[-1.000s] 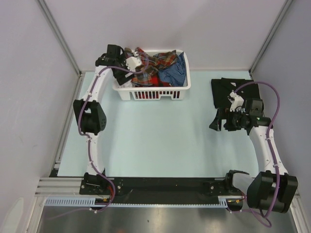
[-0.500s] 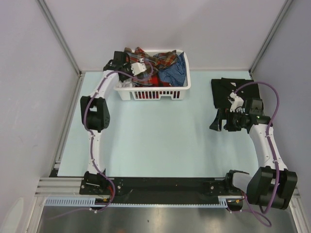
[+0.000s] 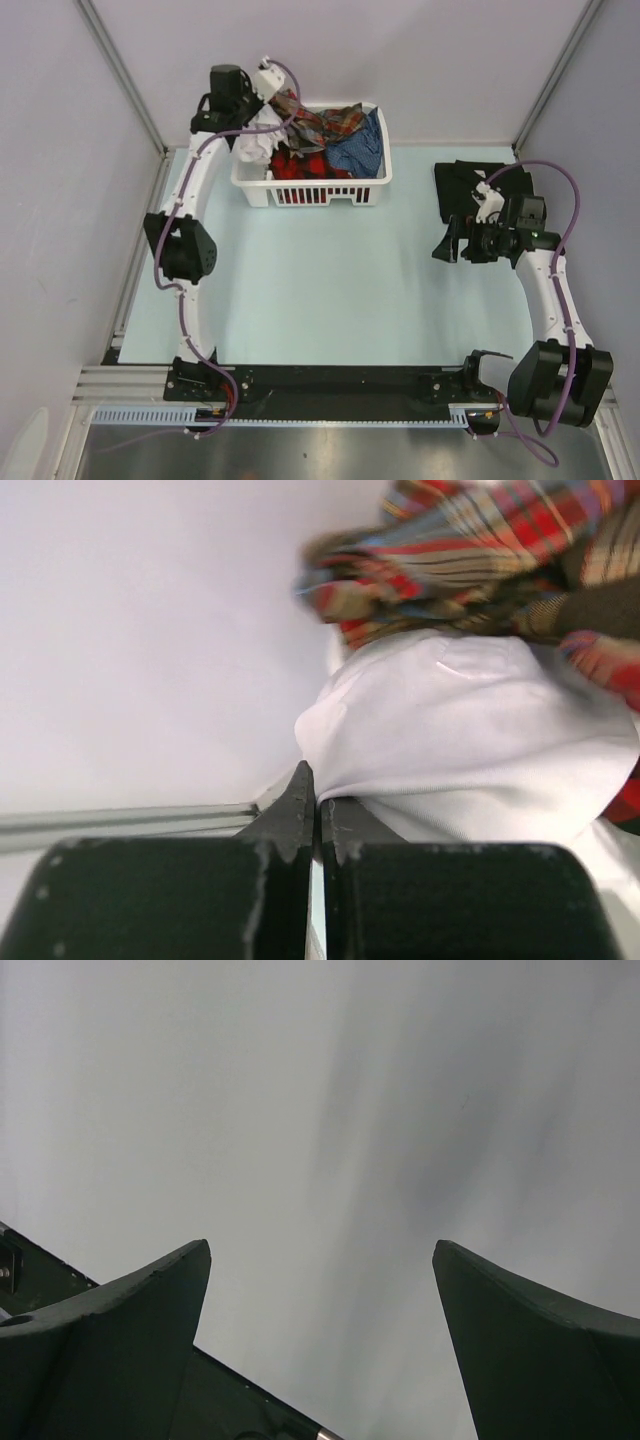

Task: Fold and stack the long sleeve shirts
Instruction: Grab the shirt from the pile, then move the shirt to the center of the board

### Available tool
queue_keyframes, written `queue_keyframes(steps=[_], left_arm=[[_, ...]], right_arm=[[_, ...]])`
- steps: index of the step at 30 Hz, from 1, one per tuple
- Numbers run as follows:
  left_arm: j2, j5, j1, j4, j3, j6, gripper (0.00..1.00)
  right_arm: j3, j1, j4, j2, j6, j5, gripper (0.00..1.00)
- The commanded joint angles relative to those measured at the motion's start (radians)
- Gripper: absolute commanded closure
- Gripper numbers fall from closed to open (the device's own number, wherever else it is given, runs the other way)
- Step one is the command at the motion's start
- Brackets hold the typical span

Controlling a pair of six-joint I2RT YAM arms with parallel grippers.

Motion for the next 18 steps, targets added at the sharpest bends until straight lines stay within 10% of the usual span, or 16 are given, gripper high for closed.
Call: queue_keyframes(steps=[1, 13, 17, 18], left_arm=[[-0.334, 0.072, -0.001, 0.053, 0.043, -0.182, 1.00], [-0.659, 0.543, -0.093, -0.202, -0.041, -0.423, 0.98], [-0.762, 0.681, -0.176, -0.263, -0.296, -0.406, 0.83], [-0.781, 0.695, -0.188, -0.265, -0.355, -0.406, 0.58]], right_arm=[[0.092, -0.007, -0.001, 0.017, -0.008, -0.022, 0.00], [0.231, -0.007, -0.016, 0.115, -0.020, -0.085, 0.00], [0.244, -0.007, -0.038, 0.127, -0.040, -0.100, 0.00], [0.242, -0.007, -0.041, 0.127, -0.041, -0.102, 0.00]])
